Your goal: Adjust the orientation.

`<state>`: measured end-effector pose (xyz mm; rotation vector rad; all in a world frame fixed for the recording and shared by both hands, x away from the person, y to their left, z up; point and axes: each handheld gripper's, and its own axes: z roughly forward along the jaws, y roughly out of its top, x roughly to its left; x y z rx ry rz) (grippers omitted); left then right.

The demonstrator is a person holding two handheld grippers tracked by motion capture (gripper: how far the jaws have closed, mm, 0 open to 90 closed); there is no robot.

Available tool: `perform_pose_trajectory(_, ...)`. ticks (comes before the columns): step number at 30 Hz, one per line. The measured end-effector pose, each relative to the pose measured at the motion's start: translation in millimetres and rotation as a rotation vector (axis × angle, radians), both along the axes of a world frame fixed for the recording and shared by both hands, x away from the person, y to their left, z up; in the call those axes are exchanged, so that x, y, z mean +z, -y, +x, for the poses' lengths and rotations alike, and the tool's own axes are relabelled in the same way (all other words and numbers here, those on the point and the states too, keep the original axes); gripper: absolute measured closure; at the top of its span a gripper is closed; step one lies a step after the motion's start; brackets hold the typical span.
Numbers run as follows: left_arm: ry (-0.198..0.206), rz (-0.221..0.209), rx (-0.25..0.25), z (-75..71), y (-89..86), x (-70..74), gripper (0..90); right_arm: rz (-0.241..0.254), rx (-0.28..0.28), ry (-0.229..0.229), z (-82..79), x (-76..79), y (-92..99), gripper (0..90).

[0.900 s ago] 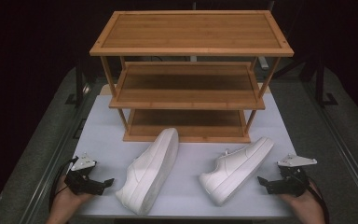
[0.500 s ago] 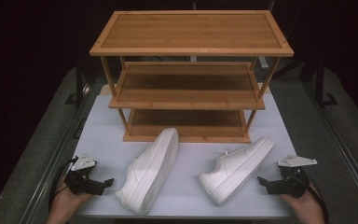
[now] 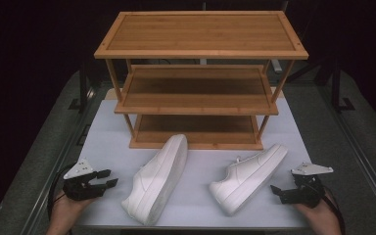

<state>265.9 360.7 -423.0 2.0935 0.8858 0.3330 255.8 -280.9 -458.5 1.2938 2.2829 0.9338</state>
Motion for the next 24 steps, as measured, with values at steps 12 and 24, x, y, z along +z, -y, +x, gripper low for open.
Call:
perform_pose_trajectory(12,-0.013,-0.116,-0.088,0.4,18.1,22.0,90.0,0.000,0.000,0.000,0.1,-0.1,0.0,3.4)
perform_pose_trajectory(24,0.005,-0.192,-0.193,4.1,45.9,37.1,90.0,0.002,-0.001,0.001,0.1,-0.2,0.0,3.5)
